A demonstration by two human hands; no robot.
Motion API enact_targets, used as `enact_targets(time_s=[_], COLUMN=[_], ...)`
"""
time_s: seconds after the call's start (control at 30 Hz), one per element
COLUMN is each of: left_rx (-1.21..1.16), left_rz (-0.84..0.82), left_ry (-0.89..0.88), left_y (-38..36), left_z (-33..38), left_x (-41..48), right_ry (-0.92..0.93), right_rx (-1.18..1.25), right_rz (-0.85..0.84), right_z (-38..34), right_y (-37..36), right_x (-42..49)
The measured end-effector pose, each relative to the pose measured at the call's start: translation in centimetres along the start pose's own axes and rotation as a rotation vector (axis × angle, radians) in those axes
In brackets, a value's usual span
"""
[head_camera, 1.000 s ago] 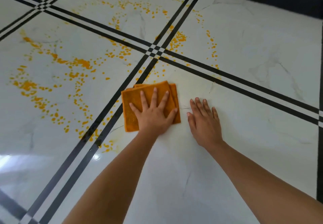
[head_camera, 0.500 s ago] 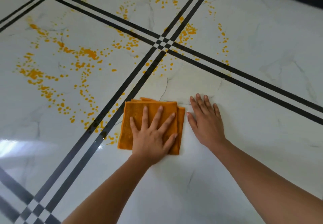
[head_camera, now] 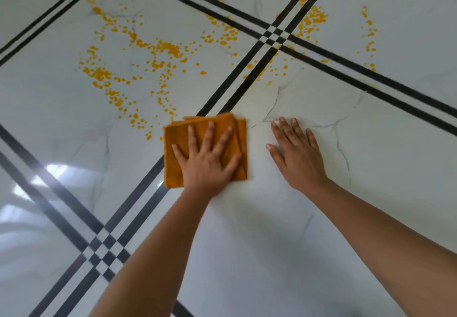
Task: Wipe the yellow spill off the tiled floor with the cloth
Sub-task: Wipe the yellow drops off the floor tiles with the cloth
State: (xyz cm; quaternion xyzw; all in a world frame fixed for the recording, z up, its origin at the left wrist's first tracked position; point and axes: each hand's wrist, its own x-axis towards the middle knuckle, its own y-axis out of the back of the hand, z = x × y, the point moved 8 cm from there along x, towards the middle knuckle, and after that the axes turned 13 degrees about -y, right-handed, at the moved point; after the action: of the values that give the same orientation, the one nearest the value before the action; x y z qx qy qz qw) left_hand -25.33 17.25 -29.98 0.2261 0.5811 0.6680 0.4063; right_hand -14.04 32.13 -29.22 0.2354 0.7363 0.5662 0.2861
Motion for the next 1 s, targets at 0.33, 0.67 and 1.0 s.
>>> enact_targets(time_s=[0.33,0.67,1.0], left_rx=[0.004,0.062,-0.189], left_rz=[-0.015,-0.001,0.373], left_ry=[0.040,-0.138,0.268], left_y=[1.0,1.8,3.9], left_z=[-4.1,-6.1,-13.7], left_x=[-0.8,0.0,-6.8], right_ry=[0.071,-0.011,0.388], right_rx=[-0.063,0.030,0.002], right_rz=[-0.075,-0.061,-0.081], right_z=[-4.5,-7.5,-22.0], right_y=[-0.2,0.0,-2.6], right_x=[0.4,1.8,0.8])
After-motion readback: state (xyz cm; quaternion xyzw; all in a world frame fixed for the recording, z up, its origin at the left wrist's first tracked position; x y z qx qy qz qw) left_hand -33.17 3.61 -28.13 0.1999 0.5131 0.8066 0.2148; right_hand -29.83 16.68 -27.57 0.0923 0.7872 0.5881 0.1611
